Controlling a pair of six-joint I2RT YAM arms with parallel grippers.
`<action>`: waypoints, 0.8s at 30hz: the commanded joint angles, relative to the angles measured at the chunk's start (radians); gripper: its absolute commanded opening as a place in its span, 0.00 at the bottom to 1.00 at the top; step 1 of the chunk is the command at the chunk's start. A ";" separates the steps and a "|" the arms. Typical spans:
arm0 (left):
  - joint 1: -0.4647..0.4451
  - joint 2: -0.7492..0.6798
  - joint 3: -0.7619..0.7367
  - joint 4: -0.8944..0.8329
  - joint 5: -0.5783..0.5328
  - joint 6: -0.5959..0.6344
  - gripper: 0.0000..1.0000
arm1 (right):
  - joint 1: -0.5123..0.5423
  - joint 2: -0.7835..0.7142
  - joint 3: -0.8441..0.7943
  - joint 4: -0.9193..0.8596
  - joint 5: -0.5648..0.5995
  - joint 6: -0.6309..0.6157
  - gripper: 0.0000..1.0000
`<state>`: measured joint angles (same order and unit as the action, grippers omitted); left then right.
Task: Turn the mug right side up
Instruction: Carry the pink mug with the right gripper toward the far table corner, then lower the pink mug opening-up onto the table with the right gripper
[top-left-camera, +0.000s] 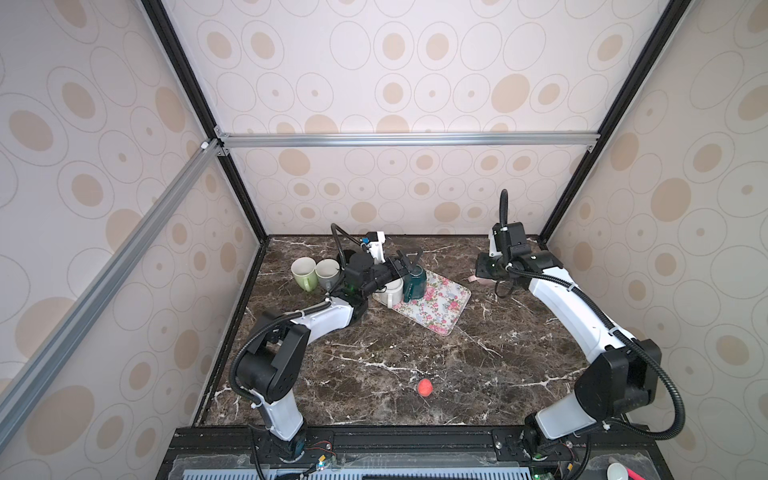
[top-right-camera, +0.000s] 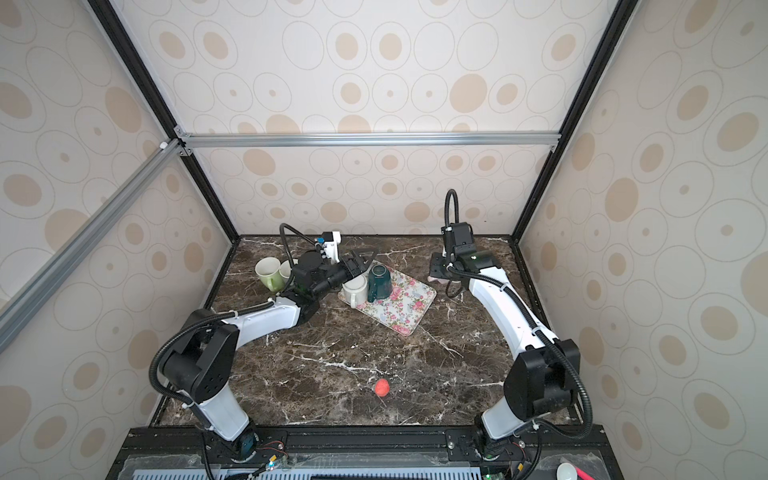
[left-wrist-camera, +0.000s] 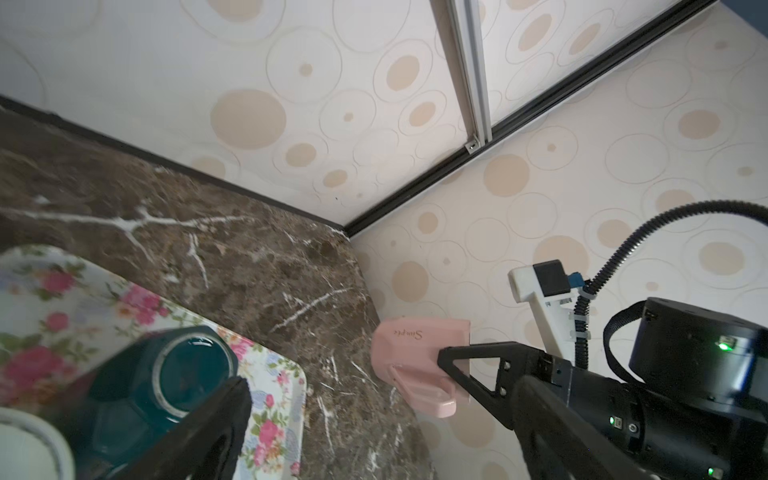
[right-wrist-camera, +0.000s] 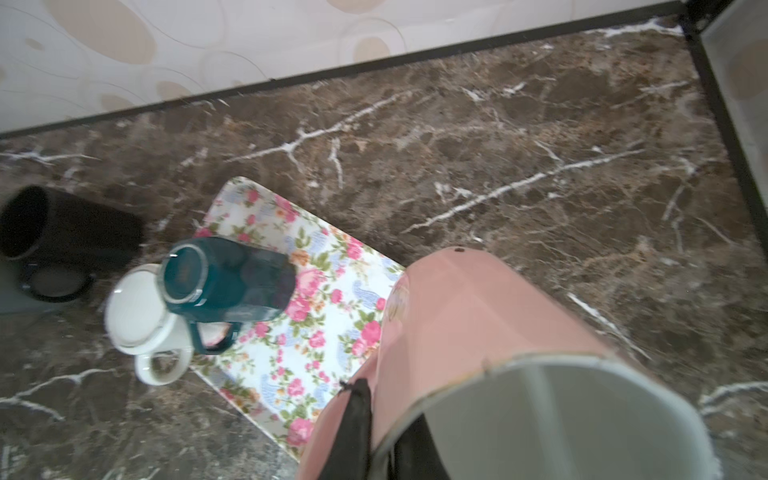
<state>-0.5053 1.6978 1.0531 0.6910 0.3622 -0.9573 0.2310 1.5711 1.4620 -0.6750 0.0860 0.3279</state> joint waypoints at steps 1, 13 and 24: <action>0.005 -0.052 0.070 -0.208 -0.170 0.254 0.98 | -0.057 0.054 0.090 -0.070 0.024 -0.067 0.00; 0.019 -0.035 0.142 -0.350 -0.377 0.419 0.98 | -0.162 0.394 0.449 -0.237 0.060 -0.138 0.00; 0.027 -0.086 0.155 -0.404 -0.332 0.512 0.98 | -0.264 0.613 0.696 -0.354 0.068 -0.163 0.00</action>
<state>-0.4843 1.6321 1.1549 0.3298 -0.0097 -0.4976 -0.0174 2.1761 2.0953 -0.9855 0.1177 0.1925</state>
